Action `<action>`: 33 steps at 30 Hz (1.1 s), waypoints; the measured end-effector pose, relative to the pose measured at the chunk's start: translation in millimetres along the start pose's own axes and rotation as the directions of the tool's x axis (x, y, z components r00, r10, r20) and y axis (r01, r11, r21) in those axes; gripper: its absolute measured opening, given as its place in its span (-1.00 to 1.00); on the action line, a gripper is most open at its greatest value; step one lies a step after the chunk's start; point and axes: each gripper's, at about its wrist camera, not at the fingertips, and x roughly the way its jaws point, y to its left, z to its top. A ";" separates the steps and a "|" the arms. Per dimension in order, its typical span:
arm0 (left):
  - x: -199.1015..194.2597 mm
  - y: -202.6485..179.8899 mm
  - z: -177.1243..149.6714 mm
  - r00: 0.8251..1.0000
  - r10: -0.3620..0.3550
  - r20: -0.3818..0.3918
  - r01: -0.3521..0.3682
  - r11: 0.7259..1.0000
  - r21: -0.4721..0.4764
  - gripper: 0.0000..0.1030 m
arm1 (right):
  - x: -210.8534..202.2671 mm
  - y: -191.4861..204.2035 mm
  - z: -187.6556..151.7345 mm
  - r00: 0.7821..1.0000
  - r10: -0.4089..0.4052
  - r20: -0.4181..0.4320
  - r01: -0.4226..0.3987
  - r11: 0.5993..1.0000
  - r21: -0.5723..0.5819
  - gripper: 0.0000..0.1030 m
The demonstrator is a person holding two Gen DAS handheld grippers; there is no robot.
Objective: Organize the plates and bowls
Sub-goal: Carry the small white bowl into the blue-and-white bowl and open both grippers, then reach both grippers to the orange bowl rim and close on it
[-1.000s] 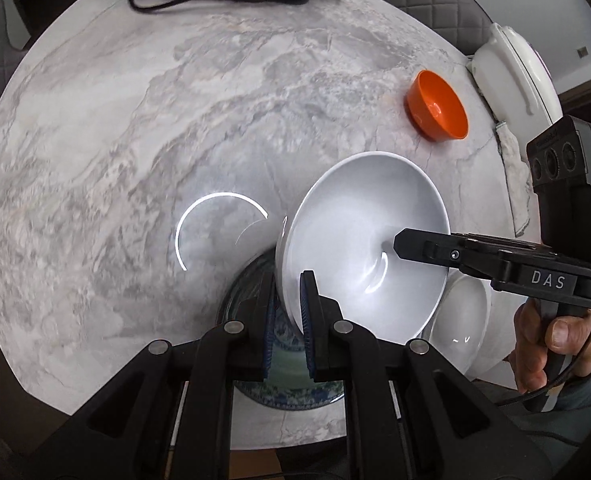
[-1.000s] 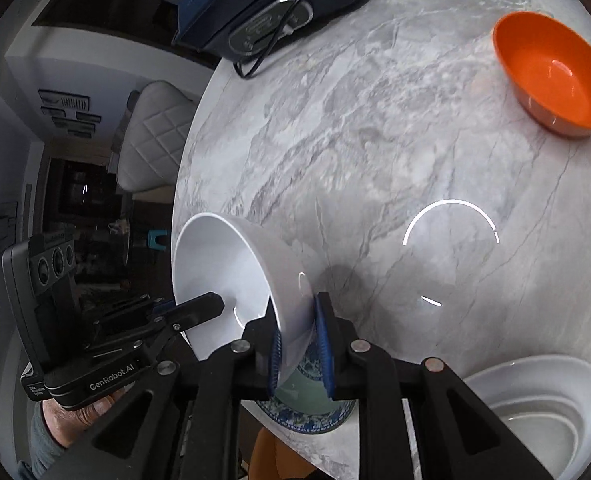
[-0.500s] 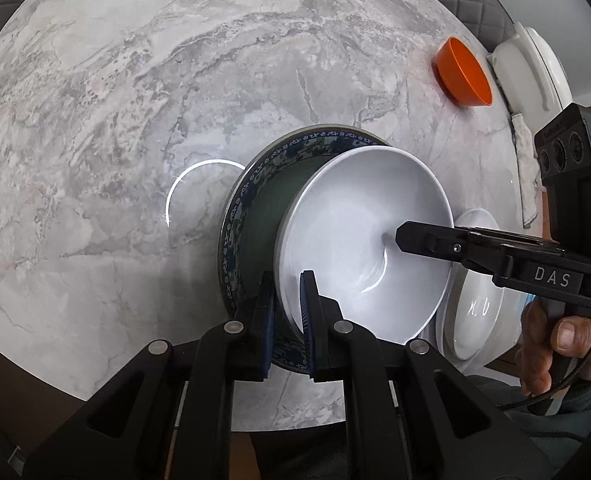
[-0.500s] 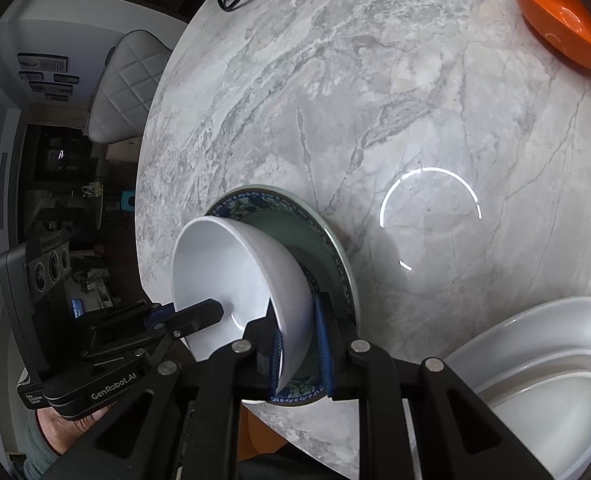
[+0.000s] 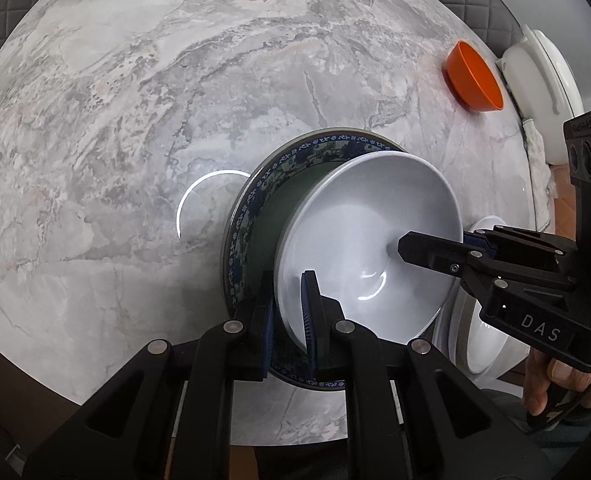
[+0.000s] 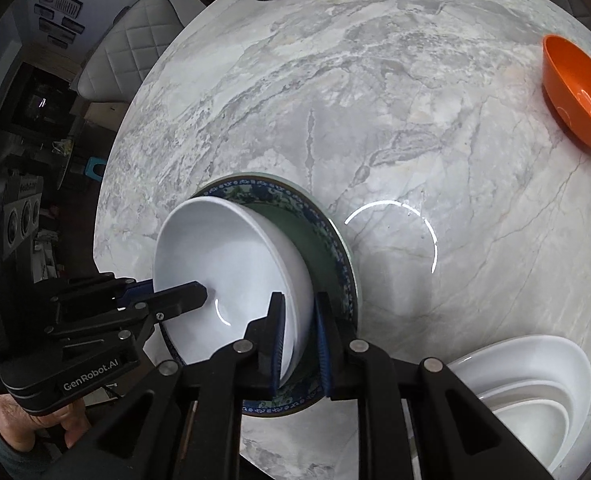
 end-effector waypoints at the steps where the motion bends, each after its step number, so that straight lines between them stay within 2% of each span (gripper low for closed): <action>1: 0.6 0.7 -0.7 1.000 -0.003 0.003 0.003 1.000 -0.006 -0.77 | 0.5 -0.5 0.5 1.000 0.001 -0.003 -0.001 1.000 0.002 -0.64; 7: 1.8 2.8 -2.4 0.999 -0.031 0.008 0.031 0.999 -0.027 -0.71 | -0.5 -0.9 1.6 1.000 0.004 0.000 -0.004 1.000 0.004 -0.62; 9: 2.8 2.0 -0.7 1.000 -0.025 0.005 0.025 0.999 -0.025 -0.69 | -2.1 -1.4 2.1 1.000 0.006 0.002 -0.006 1.000 0.005 -0.51; 11: 1.5 0.2 0.6 0.999 -0.032 0.008 0.032 0.999 -0.024 -0.54 | -3.9 -1.0 3.0 1.000 0.006 0.006 -0.006 1.000 0.003 -0.44; 13: -0.8 -2.2 2.3 0.999 -0.043 0.016 0.043 0.999 -0.019 -0.23 | -4.6 -0.8 3.7 1.000 0.013 0.005 -0.013 1.000 -0.004 -0.44; 14: -2.3 -3.7 3.2 0.999 -0.049 0.020 0.049 0.999 -0.016 -0.13 | -4.3 -0.4 3.6 1.000 0.015 0.002 -0.015 1.000 -0.007 -0.44; 16: -6.9 -6.4 4.0 0.999 -0.033 0.031 0.034 0.999 -0.011 0.21 | -3.5 1.0 2.9 1.000 0.020 -0.003 -0.020 1.000 -0.011 -0.44; 20: -19.7 -6.5 2.5 0.998 -0.034 0.046 0.035 0.999 -0.028 0.33 | -7.0 0.1 1.6 0.999 0.040 -0.009 -0.040 0.999 -0.004 -0.40; 24: -44.2 -12.0 4.7 0.996 -0.039 0.086 0.041 0.999 -0.025 0.46 | -24.3 -7.0 2.0 0.996 0.087 0.031 -0.088 0.996 0.020 -0.13; 25: -50.0 -14.4 9.3 0.994 -0.045 0.100 0.047 0.999 -0.017 0.58 | -31.2 -10.7 2.5 0.992 0.113 0.048 -0.114 0.993 0.032 -0.09; 26: -55.2 -17.1 15.8 0.992 -0.054 0.116 0.055 0.998 -0.006 0.67 | -39.1 -15.8 3.0 0.987 0.144 0.069 -0.147 0.988 0.042 0.04; 27: -60.1 -20.0 24.3 0.989 -0.067 0.134 0.067 0.998 0.006 0.83 | -48.1 -22.8 4.0 0.981 0.170 0.097 -0.176 0.983 0.056 0.24; 28: -64.4 -23.2 34.2 0.985 -0.085 0.152 0.083 0.996 0.021 0.94 | -58.4 -32.8 5.1 0.972 0.190 0.135 -0.201 0.977 0.074 0.35; 30: -70.1 -32.8 57.7 0.975 -0.109 0.193 0.099 0.993 0.062 0.97 | -81.2 -62.0 7.7 0.948 0.230 0.222 -0.261 0.957 0.126 0.67; 33: -78.5 -57.9 97.3 0.956 -0.122 0.266 0.082 0.984 0.155 0.98 | -111.4 -123.6 12.2 0.921 0.221 0.321 -0.303 0.924 0.234 0.77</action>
